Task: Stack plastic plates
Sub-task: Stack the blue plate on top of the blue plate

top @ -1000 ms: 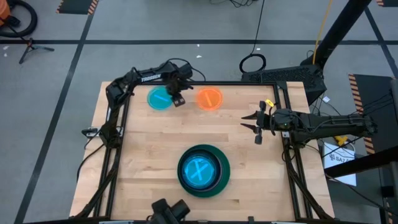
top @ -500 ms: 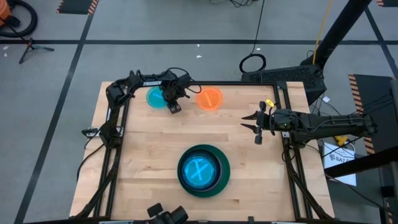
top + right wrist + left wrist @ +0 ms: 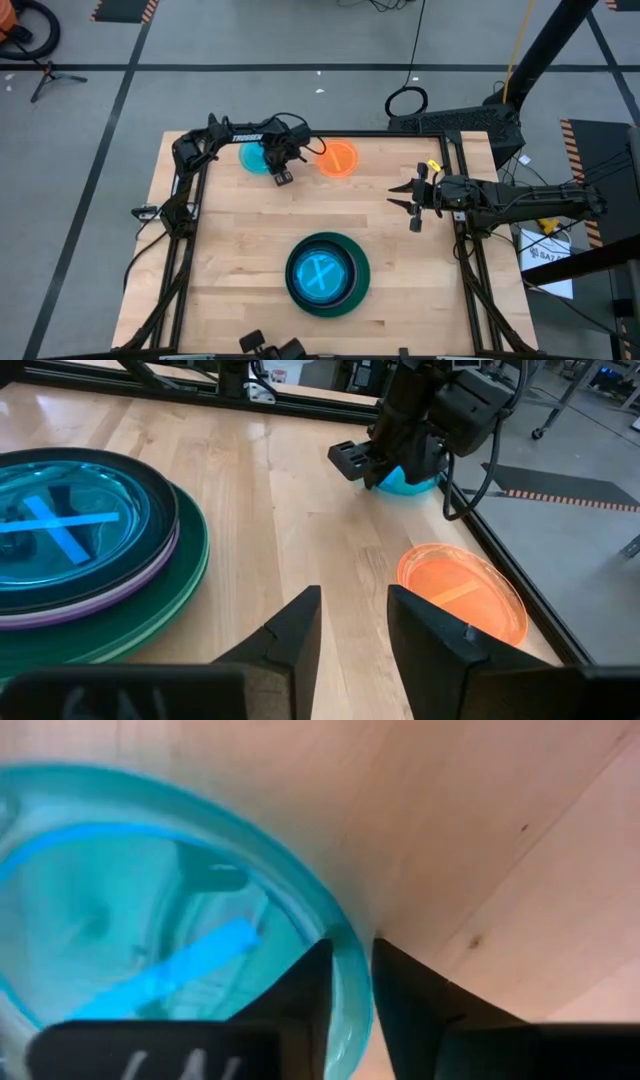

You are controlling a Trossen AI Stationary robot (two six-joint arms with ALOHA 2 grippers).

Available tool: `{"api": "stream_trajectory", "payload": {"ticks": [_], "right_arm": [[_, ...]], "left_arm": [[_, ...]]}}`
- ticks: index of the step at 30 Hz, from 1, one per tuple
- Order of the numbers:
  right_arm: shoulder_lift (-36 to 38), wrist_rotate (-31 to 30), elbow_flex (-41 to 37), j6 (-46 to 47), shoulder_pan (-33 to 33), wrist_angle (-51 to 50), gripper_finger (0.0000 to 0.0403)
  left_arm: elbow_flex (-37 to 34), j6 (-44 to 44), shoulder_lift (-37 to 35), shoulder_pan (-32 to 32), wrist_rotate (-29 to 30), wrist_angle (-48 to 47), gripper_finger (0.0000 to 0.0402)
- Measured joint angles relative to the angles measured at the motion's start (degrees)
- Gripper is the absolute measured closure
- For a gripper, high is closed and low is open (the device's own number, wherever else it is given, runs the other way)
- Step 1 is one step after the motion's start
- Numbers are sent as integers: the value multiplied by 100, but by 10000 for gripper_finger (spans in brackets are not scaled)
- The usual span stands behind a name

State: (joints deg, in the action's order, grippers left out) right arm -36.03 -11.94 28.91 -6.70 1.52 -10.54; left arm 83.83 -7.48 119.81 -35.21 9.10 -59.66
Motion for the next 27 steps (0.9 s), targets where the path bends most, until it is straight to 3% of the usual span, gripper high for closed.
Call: {"api": "stream_trajectory", "payload": {"ticks": [7, 16, 27], "right_arm": [[0, 0, 0, 0, 0, 0, 293], [0, 0, 0, 2, 1, 0, 293], [0, -2, 0, 2, 0, 0, 293]], "left_arm": [[0, 76, 2, 72, 78, 6, 370], [-4, 107, -95, 335, 314, -107, 377], [-7, 72, -1239, 866, 396, -201, 396]]}}
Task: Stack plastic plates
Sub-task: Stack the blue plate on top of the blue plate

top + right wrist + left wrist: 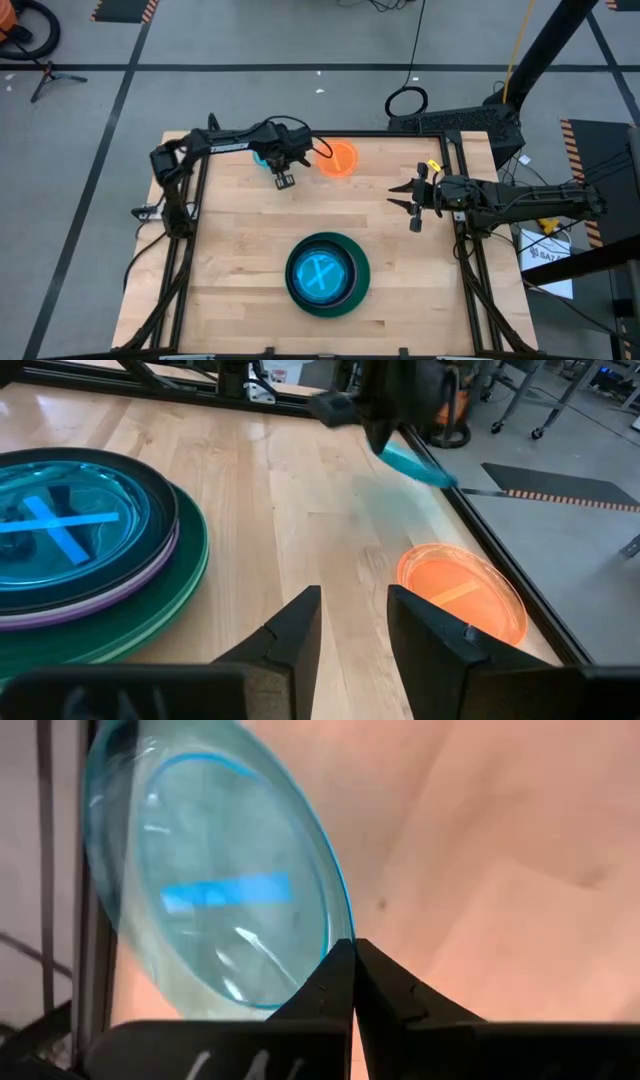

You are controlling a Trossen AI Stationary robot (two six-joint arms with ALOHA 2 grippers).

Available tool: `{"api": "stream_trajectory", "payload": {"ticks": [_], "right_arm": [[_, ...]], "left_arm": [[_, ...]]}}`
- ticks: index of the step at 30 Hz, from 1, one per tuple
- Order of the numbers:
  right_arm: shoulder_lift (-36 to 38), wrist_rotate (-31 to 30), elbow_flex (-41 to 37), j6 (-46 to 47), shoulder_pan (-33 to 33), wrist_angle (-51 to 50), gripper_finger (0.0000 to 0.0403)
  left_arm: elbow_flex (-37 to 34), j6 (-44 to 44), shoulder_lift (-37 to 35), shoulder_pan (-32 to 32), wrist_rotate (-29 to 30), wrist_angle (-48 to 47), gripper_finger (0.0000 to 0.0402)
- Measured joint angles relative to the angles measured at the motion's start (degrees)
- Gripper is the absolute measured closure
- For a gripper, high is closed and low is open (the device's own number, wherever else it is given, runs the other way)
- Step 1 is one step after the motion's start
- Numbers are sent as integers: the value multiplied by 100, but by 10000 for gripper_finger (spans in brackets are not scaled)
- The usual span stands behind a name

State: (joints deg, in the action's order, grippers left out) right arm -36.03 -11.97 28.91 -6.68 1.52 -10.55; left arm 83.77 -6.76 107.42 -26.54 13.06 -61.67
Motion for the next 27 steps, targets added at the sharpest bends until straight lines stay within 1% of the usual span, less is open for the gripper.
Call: {"api": "stream_trajectory", "payload": {"ticks": [4, 7, 11, 13, 18, 21, 27], "right_arm": [[0, -1, 0, 2, 0, 0, 293], [0, -1, 0, 3, 0, 0, 293], [2, -2, 0, 2, 2, 0, 293], [0, -2, 0, 2, 0, 0, 293], [0, -2, 0, 4, 0, 2, 293], [0, 0, 0, 53, 1, 1, 293], [0, -1, 0, 120, 0, 2, 293]], "left_arm": [[0, 47, -377, 393, 0, 3, 396], [2, 97, -610, 799, 2, -7, 397], [4, 1, -916, 1529, -29, 0, 397], [7, -26, -1025, 1976, -207, 15, 397], [7, 35, -1075, 3074, -300, 123, 398], [7, 172, -1073, 3624, -306, 260, 398], [7, 288, -1069, 4379, -306, 902, 398]]}}
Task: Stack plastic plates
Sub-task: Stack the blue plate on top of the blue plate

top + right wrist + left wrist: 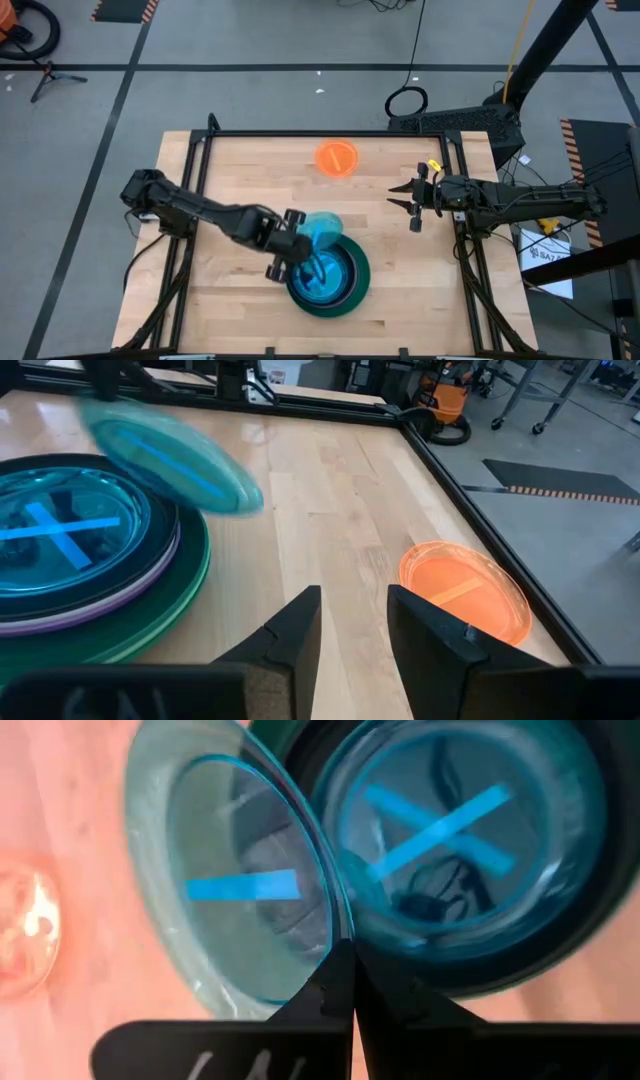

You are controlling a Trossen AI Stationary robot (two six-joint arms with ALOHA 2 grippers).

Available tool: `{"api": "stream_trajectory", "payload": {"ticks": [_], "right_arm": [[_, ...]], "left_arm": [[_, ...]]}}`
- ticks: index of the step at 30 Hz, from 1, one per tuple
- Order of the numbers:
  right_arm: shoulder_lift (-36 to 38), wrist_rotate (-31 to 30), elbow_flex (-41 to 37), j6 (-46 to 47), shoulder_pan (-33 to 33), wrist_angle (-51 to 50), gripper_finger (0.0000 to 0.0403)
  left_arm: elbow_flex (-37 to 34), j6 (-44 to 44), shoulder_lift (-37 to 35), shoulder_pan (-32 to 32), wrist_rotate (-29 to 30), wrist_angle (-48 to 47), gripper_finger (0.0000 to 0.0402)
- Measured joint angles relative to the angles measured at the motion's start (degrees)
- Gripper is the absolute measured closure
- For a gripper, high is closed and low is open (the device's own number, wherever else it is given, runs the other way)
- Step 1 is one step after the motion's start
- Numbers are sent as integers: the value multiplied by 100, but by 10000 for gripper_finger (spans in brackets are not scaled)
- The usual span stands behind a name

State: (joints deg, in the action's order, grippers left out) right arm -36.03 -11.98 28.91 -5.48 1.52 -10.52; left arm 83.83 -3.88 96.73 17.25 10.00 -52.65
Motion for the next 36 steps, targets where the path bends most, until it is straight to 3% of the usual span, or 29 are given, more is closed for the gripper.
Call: {"api": "stream_trajectory", "payload": {"ticks": [14, 23, 36], "right_arm": [[0, 0, 0, 156, 0, 0, 293], [-2, 1, 0, 185, 0, 2, 293], [-3, 1, 0, 204, 0, 2, 293]], "left_arm": [[2, 201, 172, 529, -102, 344, 398], [0, 444, 450, 554, -809, 532, 398], [1, 361, 446, 563, -846, 656, 385]]}}
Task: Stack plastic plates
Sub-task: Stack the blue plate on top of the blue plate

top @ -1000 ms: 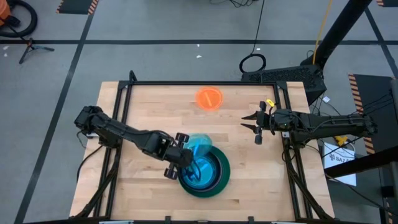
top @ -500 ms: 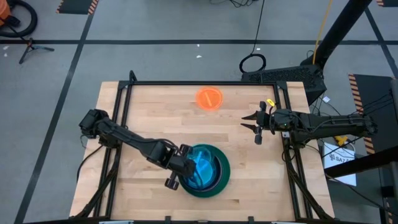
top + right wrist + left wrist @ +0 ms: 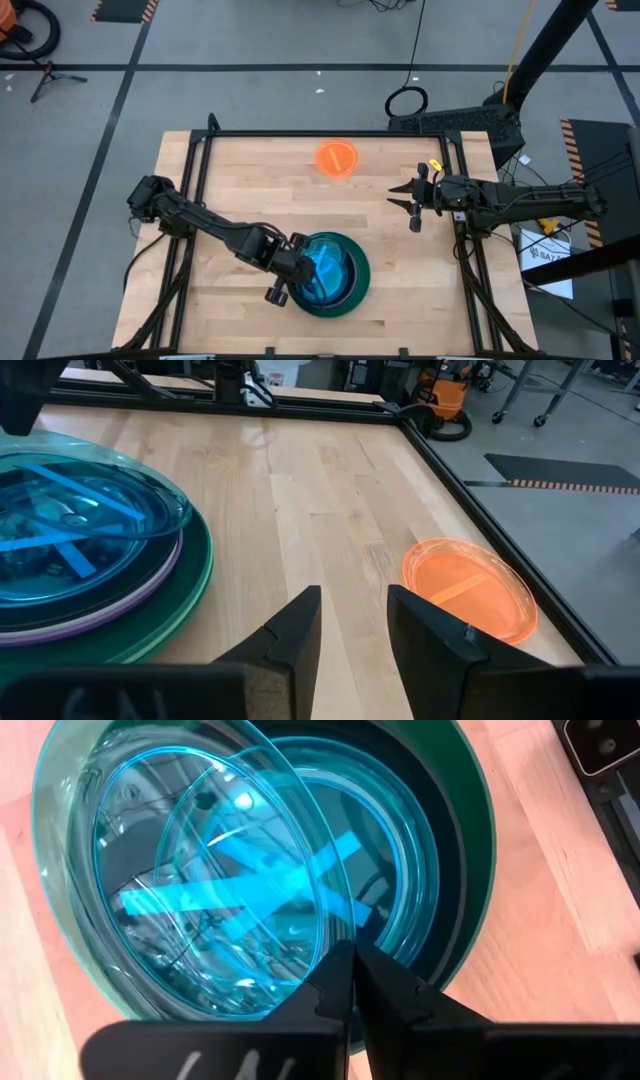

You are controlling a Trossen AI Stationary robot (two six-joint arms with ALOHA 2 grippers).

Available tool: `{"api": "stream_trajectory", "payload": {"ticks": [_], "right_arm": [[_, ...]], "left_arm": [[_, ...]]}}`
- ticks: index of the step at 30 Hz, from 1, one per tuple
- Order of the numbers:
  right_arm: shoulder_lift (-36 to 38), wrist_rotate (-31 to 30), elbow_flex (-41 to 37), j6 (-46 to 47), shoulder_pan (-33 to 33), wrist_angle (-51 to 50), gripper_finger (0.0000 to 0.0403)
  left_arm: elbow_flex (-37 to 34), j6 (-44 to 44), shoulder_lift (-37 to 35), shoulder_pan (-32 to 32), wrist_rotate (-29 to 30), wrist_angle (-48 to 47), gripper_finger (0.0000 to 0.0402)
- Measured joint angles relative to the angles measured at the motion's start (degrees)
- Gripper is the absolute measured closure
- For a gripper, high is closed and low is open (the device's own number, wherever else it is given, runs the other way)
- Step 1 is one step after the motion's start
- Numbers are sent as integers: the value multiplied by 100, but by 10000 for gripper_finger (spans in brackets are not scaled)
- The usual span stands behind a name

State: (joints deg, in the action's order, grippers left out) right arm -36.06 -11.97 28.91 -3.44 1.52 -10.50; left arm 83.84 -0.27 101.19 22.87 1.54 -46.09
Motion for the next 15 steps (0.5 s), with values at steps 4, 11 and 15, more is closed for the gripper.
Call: {"api": "stream_trajectory", "payload": {"ticks": [4, 11, 15], "right_arm": [[1, 0, 0, 0, 1, 0, 293], [0, 0, 0, 0, 1, -1, 293], [0, 0, 0, 0, 0, -1, 293]], "left_arm": [[1, 0, 0, 2, -4, 1, 384], [1, 17, 0, 21, -13, 9, 383], [-1, 52, 0, 60, -19, 14, 382]]}}
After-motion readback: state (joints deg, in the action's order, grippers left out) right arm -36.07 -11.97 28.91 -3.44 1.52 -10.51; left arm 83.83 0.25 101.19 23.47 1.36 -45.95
